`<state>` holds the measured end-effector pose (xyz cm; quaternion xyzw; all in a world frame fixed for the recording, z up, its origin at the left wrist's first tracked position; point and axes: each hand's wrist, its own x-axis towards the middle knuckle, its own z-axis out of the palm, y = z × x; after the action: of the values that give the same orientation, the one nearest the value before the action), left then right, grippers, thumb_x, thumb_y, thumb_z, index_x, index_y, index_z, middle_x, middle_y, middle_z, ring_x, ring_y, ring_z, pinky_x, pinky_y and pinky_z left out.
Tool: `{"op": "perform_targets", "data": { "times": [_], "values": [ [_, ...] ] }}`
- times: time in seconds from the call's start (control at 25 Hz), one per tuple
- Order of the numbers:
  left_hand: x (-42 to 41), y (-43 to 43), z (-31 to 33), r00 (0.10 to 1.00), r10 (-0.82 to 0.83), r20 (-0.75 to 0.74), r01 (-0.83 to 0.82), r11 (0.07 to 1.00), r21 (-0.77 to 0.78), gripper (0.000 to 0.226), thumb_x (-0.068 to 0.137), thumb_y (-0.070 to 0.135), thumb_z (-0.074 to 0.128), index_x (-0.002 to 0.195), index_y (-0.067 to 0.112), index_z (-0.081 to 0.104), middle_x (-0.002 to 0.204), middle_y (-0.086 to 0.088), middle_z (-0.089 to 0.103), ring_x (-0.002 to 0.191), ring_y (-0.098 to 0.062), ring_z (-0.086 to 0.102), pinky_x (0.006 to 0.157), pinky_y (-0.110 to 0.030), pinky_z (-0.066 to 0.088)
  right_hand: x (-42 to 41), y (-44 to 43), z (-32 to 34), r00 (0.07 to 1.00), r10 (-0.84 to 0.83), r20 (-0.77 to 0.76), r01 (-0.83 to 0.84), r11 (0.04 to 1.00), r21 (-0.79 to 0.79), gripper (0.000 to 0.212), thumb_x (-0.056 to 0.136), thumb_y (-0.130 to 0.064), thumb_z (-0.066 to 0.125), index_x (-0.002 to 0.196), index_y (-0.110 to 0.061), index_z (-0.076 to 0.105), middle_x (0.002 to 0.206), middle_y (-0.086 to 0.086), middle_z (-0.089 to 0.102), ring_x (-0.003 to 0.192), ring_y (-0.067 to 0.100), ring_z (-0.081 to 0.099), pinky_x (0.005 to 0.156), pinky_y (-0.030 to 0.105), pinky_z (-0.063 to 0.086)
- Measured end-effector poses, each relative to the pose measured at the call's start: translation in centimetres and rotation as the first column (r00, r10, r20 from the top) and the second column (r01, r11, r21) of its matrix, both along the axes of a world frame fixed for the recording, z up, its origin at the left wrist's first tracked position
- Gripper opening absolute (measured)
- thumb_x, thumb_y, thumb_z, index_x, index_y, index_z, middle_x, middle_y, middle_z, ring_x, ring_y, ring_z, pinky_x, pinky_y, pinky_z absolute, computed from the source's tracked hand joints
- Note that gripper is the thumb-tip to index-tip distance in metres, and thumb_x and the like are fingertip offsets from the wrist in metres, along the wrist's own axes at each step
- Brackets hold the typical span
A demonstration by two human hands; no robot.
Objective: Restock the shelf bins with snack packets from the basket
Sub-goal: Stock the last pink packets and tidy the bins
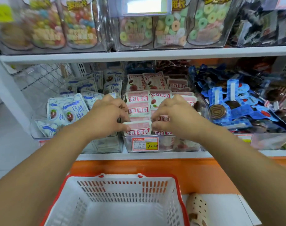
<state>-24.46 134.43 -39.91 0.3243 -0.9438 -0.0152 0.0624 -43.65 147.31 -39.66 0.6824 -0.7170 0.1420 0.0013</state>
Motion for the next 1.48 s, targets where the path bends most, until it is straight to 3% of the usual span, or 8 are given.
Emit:
{"op": "perform_targets", "data": {
  "times": [0.16,0.36,0.56,0.76,0.96,1.12,1.32,1.48],
  "values": [
    [-0.1,0.4,-0.9,1.000,0.018,0.007,-0.017,0.994,-0.111,0.024,0.084,0.053,0.064,0.099,0.037,0.074,0.127,0.022,0.046,0.118,-0.011,0.029,0.099,-0.035,0.025,2.1,-2.3,-1.3,0.999,-0.040,-0.024,0.040,0.999,-0.008,0.026,0.090,-0.049,0.060,0.101,-0.030,0.072,0.108,-0.002,0.052,0.109,0.020,0.039,0.096,0.039,0.039],
    [0.2,-0.5,-0.4,0.988,0.033,-0.149,-0.033,0.999,0.000,0.020,0.087,0.052,0.061,0.096,0.040,0.074,0.127,0.027,0.050,0.116,-0.010,0.028,0.097,-0.033,0.020,1.2,-4.0,0.0,0.985,-0.147,0.096,0.152,0.987,-0.050,0.024,0.093,-0.050,0.054,0.099,-0.035,0.073,0.111,-0.003,0.052,0.114,0.021,0.034,0.101,0.037,0.034],
    [-0.8,-0.7,-0.1,0.992,0.099,-0.076,-0.108,0.986,-0.124,0.025,0.085,0.053,0.064,0.106,0.039,0.070,0.135,0.018,0.045,0.124,-0.016,0.027,0.099,-0.036,0.023,1.8,-5.8,-0.6,0.984,-0.174,-0.042,0.177,0.980,0.096,0.018,0.088,-0.050,0.063,0.094,-0.035,0.071,0.120,-0.005,0.051,0.119,0.022,0.033,0.101,0.037,0.035],
    [-1.7,-1.1,-0.2,0.967,0.184,-0.176,-0.214,0.962,-0.170,0.018,0.089,0.045,0.061,0.093,0.034,0.075,0.135,0.015,0.048,0.126,-0.018,0.028,0.099,-0.038,0.024,1.5,-6.1,-0.8,0.964,-0.199,0.175,0.200,0.980,0.012,0.013,0.090,-0.042,0.063,0.090,-0.032,0.071,0.118,-0.005,0.053,0.121,0.021,0.035,0.099,0.037,0.035],
    [-1.8,-1.8,0.0,0.949,0.221,-0.224,-0.225,0.974,0.008,0.019,0.089,0.049,0.061,0.097,0.039,0.073,0.140,0.013,0.047,0.128,-0.018,0.028,0.101,-0.039,0.024,-0.3,-6.5,-0.4,0.845,-0.210,0.493,0.250,0.968,-0.016,0.017,0.097,-0.035,0.055,0.096,-0.028,0.070,0.108,-0.008,0.068,0.113,0.021,0.055,0.094,0.041,0.049],
    [-2.7,-2.5,0.9,0.955,0.276,-0.106,-0.279,0.960,-0.022,0.024,0.088,0.052,0.060,0.108,0.042,0.070,0.143,0.007,0.046,0.130,-0.025,0.028,0.102,-0.041,0.027,-0.7,-8.2,-0.9,0.900,-0.277,0.337,0.273,0.960,0.060,0.017,0.090,-0.037,0.065,0.093,-0.024,0.075,0.103,-0.006,0.070,0.123,0.024,0.045,0.100,0.042,0.045],
    [-5.2,-4.4,2.0,0.947,0.321,-0.012,-0.318,0.931,-0.177,0.020,0.086,0.041,0.066,0.100,0.028,0.073,0.109,0.004,0.060,0.113,-0.024,0.042,0.093,-0.040,0.032,-0.4,-10.1,-1.6,0.882,-0.295,0.368,0.332,0.943,-0.037,0.014,0.085,-0.031,0.072,0.073,-0.024,0.074,0.088,-0.009,0.072,0.099,0.020,0.062,0.089,0.038,0.052],
    [-5.2,-5.1,1.7,0.957,0.279,-0.080,-0.282,0.959,-0.034,0.018,0.086,0.050,0.064,0.094,0.035,0.071,0.097,0.012,0.064,0.104,-0.019,0.049,0.097,-0.040,0.030,-0.9,-10.3,-0.7,0.838,-0.281,0.468,0.302,0.953,0.030,0.012,0.091,-0.028,0.065,0.082,-0.023,0.073,0.098,-0.003,0.072,0.095,0.020,0.064,0.089,0.041,0.053]
  ]
}}
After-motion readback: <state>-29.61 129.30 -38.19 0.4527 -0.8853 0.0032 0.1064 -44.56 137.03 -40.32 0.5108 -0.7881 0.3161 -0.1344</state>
